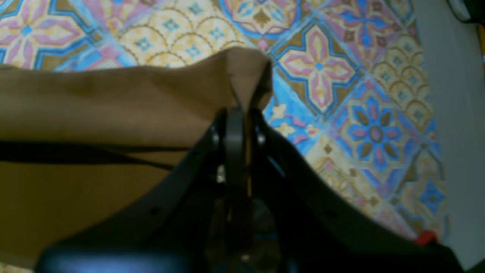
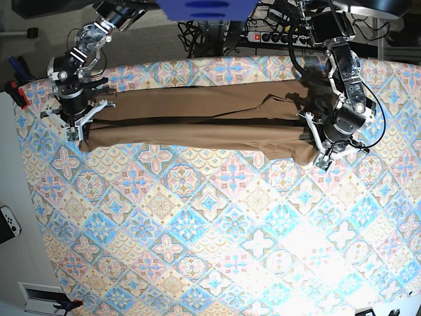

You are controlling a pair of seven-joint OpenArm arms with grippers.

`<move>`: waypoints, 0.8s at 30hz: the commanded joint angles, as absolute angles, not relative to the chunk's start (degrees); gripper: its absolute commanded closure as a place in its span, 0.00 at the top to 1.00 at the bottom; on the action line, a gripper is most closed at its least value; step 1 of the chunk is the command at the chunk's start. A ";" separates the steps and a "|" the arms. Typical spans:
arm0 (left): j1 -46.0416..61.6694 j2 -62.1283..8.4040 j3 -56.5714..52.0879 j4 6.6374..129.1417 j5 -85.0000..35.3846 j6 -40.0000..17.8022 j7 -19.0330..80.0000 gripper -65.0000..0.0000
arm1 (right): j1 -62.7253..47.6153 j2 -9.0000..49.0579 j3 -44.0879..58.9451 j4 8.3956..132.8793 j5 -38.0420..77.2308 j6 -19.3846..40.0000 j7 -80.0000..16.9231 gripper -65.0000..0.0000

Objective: Layout the t-shirt on the table in an organized manner, then fold the t-shirt properly
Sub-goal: 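Lift the shirt with both grippers and fold it lengthwise toward the robot, then move the left gripper to the folded shirt's end and grasp it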

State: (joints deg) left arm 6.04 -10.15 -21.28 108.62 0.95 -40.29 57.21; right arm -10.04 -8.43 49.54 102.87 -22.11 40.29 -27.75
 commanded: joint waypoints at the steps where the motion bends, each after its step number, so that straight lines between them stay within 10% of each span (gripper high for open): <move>1: 5.32 -10.51 -21.41 109.58 1.10 -40.00 56.75 0.00 | -10.77 -8.04 49.63 103.87 -20.09 40.00 -26.51 0.00; 24: 12.53 -10.86 -14.37 114.15 10.42 -40.00 56.75 0.00 | -13.49 -8.04 49.36 95.69 -16.75 40.00 -26.42 0.00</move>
